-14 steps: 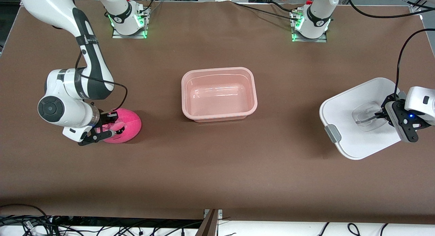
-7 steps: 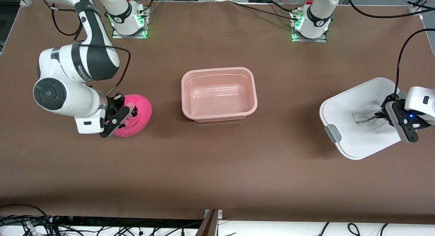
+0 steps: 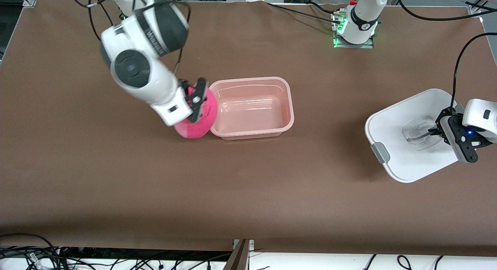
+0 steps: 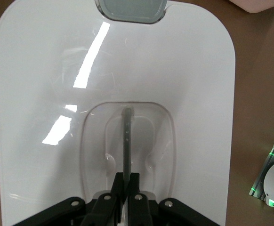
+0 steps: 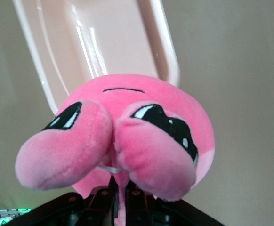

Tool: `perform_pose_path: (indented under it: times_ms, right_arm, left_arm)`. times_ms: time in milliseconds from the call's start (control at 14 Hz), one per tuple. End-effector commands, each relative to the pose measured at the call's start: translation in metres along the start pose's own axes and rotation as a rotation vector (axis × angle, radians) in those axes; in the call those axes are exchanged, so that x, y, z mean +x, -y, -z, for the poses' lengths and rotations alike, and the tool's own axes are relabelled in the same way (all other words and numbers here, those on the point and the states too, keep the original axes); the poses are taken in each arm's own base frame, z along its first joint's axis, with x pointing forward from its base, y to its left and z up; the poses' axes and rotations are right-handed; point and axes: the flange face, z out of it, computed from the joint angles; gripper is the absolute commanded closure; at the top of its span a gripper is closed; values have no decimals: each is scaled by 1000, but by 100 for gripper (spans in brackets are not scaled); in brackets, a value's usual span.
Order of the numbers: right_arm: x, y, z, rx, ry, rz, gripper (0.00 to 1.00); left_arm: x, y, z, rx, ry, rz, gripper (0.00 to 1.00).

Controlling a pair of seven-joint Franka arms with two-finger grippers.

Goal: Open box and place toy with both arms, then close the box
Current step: 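Lift the pink toy with the right gripper over the tub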

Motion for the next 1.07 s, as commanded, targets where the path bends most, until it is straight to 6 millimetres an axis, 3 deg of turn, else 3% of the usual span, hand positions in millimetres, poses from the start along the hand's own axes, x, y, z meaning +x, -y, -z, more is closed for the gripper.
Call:
perform_pose_path:
  times_ms: [0, 215, 430, 717, 1003]
  right_arm:
    - [49, 43, 5, -53, 44, 123, 100]
    - [79, 72, -4, -126, 112, 202, 100]
    - [93, 75, -15, -155, 110, 198, 100]
    - [114, 82, -55, -122, 144, 178, 100]
    - [120, 68, -90, -107, 160, 162, 100]
  left_arm:
    - [-2, -2, 6, 2, 12, -17, 100]
    - [-3, -2, 6, 2, 12, -16, 100]
    - [-3, -1, 5, 0, 12, -16, 100]
    - [-3, -1, 5, 0, 12, -16, 100]
    - [-5, 0, 4, -1, 12, -14, 100]
